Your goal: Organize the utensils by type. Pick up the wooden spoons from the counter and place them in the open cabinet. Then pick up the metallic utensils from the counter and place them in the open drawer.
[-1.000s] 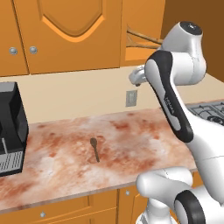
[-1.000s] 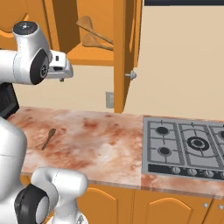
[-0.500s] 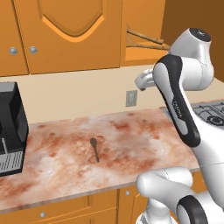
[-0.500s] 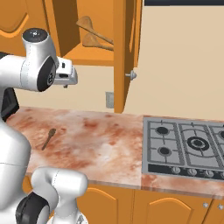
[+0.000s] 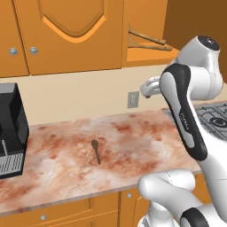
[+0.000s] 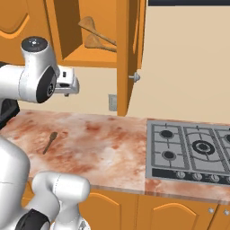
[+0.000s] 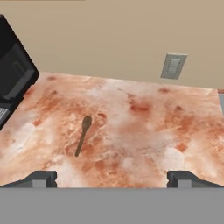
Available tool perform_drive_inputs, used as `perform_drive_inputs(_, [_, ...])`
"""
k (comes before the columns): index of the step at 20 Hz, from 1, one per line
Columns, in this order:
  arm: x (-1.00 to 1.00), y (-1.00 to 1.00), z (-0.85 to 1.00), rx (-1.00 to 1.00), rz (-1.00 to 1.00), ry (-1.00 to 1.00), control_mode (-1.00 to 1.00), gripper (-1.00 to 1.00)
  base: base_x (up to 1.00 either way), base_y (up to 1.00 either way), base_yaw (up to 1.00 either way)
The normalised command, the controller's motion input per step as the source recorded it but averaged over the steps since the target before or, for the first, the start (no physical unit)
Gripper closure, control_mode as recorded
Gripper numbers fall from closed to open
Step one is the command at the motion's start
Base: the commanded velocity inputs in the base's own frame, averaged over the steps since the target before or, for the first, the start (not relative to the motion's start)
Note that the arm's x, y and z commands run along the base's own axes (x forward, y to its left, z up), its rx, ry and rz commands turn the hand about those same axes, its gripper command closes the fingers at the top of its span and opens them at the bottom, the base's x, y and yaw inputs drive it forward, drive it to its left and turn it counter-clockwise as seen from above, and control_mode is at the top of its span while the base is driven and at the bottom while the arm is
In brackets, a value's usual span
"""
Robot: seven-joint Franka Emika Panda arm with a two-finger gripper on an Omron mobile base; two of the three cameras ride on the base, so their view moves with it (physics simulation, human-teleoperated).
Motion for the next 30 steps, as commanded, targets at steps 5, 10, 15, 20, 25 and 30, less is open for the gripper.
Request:
perform_drive_inputs(5, [-0.17, 0.00, -0.37, 0.00, -0.04, 0.01, -1.00, -1.00, 0.00, 0.00, 0.00])
perform_drive_inputs(10, [-0.14, 0.00, -0.34, 0.00, -0.05, 0.00, -1.00, -1.00, 0.00, 0.00, 0.00])
perform_drive_inputs(15, [-0.05, -0.01, -0.22, 0.00, -0.02, 0.07, -1.00, -1.00, 0.00, 0.00, 0.00])
perform_drive_inputs(20, [0.00, 0.00, 0.00, 0.00, 0.00, 0.00, 1.00, -1.00, -0.23, 0.02, 0.00])
perform_drive_inputs(25, [0.00, 0.00, 0.00, 0.00, 0.00, 0.00, 1.00, -1.00, -0.13, 0.34, -0.01])
perform_drive_inputs(30, [0.00, 0.00, 0.00, 0.00, 0.00, 0.00, 1.00, -1.00, -0.52, 0.41, 0.00])
